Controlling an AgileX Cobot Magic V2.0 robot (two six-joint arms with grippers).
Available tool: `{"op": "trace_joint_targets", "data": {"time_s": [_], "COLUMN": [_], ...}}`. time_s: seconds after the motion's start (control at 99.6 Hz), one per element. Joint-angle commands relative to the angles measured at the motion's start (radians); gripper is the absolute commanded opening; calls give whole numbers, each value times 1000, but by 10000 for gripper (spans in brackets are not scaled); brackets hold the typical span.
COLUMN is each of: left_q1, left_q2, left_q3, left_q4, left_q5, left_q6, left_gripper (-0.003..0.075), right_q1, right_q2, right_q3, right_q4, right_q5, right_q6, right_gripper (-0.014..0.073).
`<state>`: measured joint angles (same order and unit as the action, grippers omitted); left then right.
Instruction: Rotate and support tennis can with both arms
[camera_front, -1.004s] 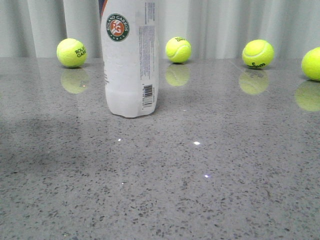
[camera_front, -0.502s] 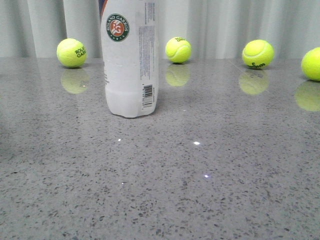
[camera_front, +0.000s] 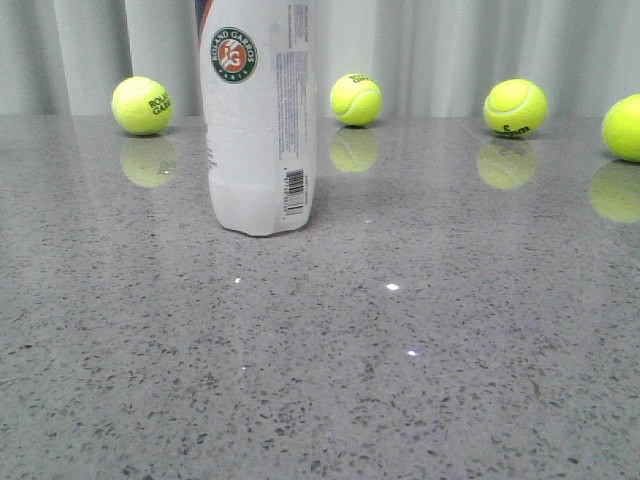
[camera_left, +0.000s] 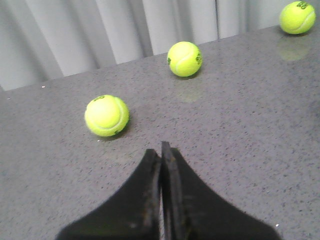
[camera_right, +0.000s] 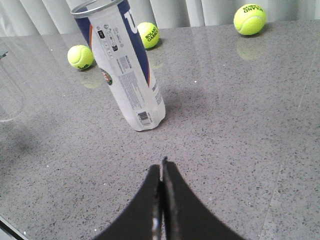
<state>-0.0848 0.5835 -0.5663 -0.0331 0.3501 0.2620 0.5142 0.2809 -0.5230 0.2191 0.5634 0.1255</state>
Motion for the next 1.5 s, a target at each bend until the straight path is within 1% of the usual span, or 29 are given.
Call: {"op": "trace_joint_targets", "data": {"time_s": [0.0, 0.08, 0.151, 0.201, 0.381, 0.472, 0.602, 0.673, 0.693, 0.723, 0.813, 1.486], "left_q1": [25, 44, 54, 54, 62, 62, 62, 62, 62, 62, 62, 60], "left_q2": [-89, -169, -235, -278, -409, -454, -503, -535, -547, -565, -620, -619], "left_q3": [39, 113, 181, 227, 374, 452, 559, 612, 615, 608, 611, 611], "left_q4": [27, 73, 141, 154, 142, 138, 57, 48, 48, 48, 48, 48], "left_q5": [-74, -86, -134, -172, -238, -305, -403, -444, -439, -373, -337, -338], "left_q6": [-103, -185, -235, -262, -262, -262, -262, -262, -262, -262, -262, -262], "left_gripper": [-18, -18, -18, -18, -19, -19, -19, -19, -19, -19, -19, -18], "right_q1": [-6, -6, -6, -6, -6, -6, -6, -6, -6, -6, -6, -6], "right_q2": [8, 8, 8, 8, 8, 8, 8, 8, 8, 8, 8, 8], "right_q3": [-25, -25, -25, -25, -25, -25, -25, -25, -25, -25, -25, -25], "right_q4": [6, 6, 6, 6, 6, 6, 6, 6, 6, 6, 6, 6], "right_q5": [-79, -79, -79, -79, -79, -79, -79, -79, -79, -79, -79, -79], "right_q6": [-1, -1, -1, -1, -1, -1, -1, -1, -1, -1, -1, -1], "right_gripper": [-60, -60, -60, -60, -60, -60, -60, -60, -60, -60, -60, -60]}}
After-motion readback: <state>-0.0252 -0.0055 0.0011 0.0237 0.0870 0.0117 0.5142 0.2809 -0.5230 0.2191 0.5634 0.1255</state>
